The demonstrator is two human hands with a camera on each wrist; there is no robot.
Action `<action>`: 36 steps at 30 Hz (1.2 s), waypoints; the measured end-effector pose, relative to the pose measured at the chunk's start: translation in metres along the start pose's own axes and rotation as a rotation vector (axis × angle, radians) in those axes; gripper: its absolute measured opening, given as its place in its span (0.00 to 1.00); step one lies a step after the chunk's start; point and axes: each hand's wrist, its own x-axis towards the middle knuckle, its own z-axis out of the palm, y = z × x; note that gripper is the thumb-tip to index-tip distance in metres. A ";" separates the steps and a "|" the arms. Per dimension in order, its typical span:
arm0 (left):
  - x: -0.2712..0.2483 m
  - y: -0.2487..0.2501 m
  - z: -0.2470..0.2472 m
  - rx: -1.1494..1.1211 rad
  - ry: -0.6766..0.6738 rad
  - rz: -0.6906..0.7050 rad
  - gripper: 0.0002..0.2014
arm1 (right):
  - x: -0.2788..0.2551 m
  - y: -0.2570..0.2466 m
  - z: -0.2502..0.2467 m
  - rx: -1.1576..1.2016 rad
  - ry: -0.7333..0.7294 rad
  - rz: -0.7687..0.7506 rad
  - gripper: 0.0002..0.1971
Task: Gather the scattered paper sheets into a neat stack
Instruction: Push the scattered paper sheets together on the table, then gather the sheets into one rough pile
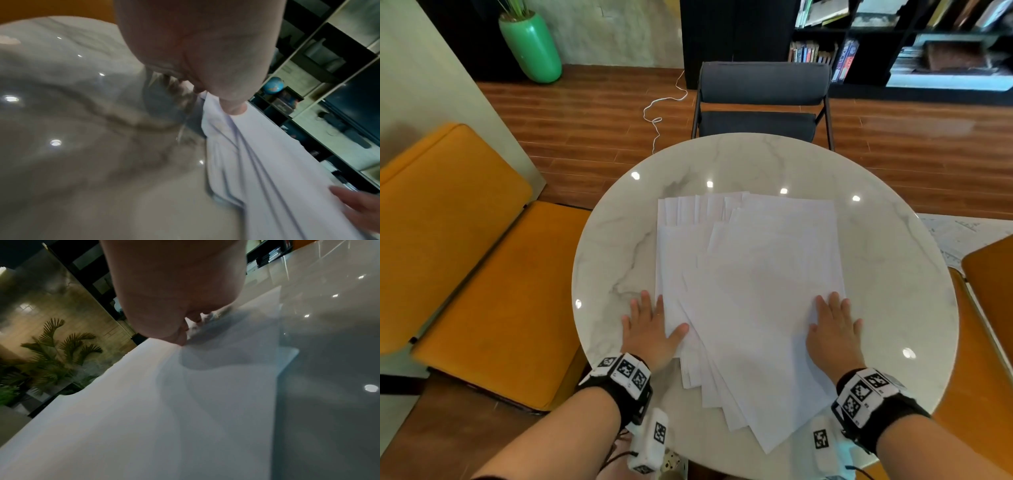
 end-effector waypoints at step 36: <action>-0.022 -0.002 -0.008 -0.691 -0.106 -0.099 0.14 | -0.019 -0.038 -0.008 0.616 0.103 0.259 0.16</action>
